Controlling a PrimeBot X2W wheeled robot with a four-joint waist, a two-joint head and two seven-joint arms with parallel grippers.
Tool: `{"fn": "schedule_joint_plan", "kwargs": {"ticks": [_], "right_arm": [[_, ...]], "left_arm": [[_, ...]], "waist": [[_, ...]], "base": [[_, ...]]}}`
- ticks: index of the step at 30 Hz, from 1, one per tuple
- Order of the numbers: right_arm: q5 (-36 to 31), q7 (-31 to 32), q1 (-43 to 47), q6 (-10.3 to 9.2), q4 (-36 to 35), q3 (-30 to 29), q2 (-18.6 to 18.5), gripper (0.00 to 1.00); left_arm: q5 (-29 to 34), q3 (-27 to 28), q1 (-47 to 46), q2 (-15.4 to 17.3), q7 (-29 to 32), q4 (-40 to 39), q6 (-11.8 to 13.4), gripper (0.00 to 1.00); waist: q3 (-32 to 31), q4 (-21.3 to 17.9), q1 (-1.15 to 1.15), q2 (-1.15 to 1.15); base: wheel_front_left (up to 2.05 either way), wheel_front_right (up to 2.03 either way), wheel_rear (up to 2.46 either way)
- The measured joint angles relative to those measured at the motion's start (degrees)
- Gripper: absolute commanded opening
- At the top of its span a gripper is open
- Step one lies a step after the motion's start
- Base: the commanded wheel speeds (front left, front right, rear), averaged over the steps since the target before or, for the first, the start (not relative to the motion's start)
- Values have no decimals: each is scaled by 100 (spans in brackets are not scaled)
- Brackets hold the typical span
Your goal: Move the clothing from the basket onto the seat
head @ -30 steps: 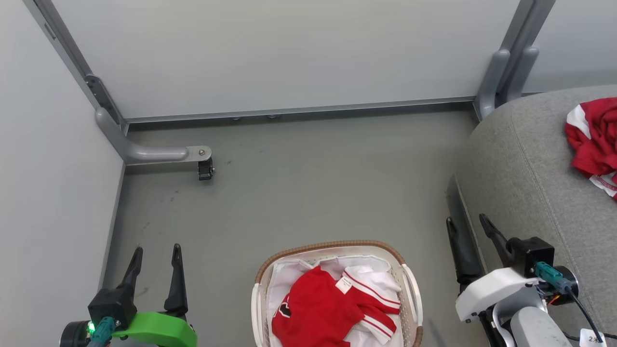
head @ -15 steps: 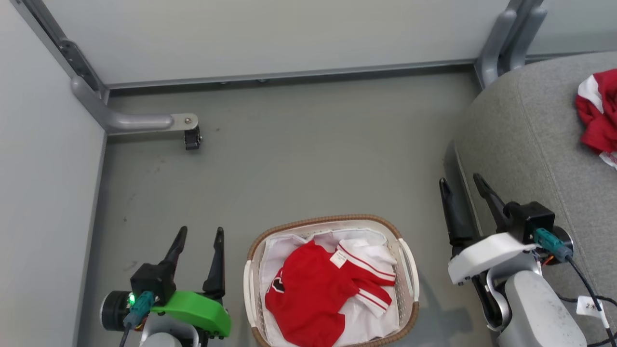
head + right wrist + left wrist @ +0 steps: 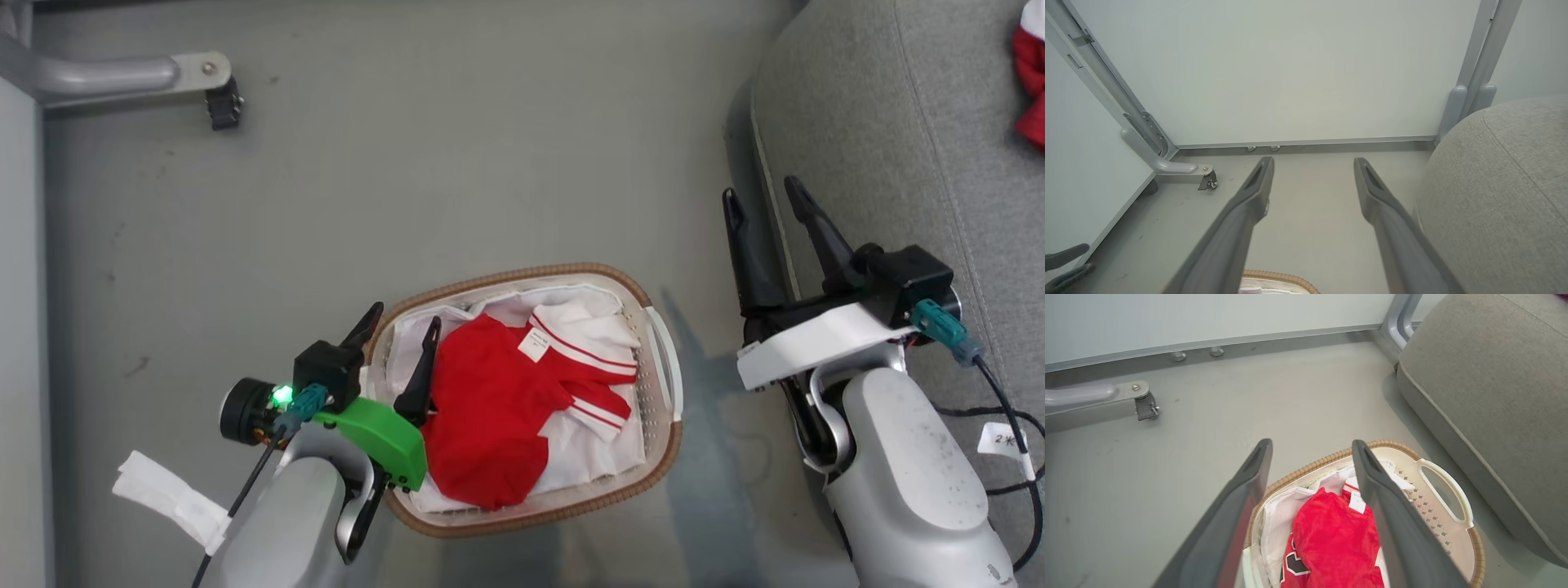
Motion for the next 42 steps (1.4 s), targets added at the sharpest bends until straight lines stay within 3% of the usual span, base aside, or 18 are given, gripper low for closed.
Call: {"fn": "schedule_joint_plan", "kwargs": {"ticks": [13, 22, 37, 38, 39, 42], "right_arm": [[482, 0, -498, 0, -568, 324, -2, 100], [693, 0, -600, -1, -714, 465, 0, 100], [850, 0, -694, 0, -735, 544, 0, 100], [861, 1, -694, 0, -728, 546, 1, 100], [869, 1, -695, -1, -722, 545, 1, 100], [868, 0, -699, -1, -693, 514, 3, 100]], "left_arm": [[86, -1257, -1341, 198, 0, 1925, -5, 100], [132, -1713, -2199, 188, 266, 3162, -7, 100], [579, -2229, -2706, 156, 704, 3708, 341, 100], [581, -2250, -2708, 155, 719, 3718, 341, 34], [604, -2295, -2711, 155, 755, 3729, 337, 0], [609, -2347, -2709, 132, 784, 3751, 268, 0]], "waist": [[1301, -506, 1, 0], [2001, -839, 1, 0], [2502, -1161, 1, 0], [2501, -1162, 1, 0], [2498, -1163, 1, 0], [2466, -1156, 1, 0]], "base": [[0, 0, 0], [0, 0, 0], [0, 0, 0], [0, 0, 0], [0, 0, 0], [0, 0, 0]]}}
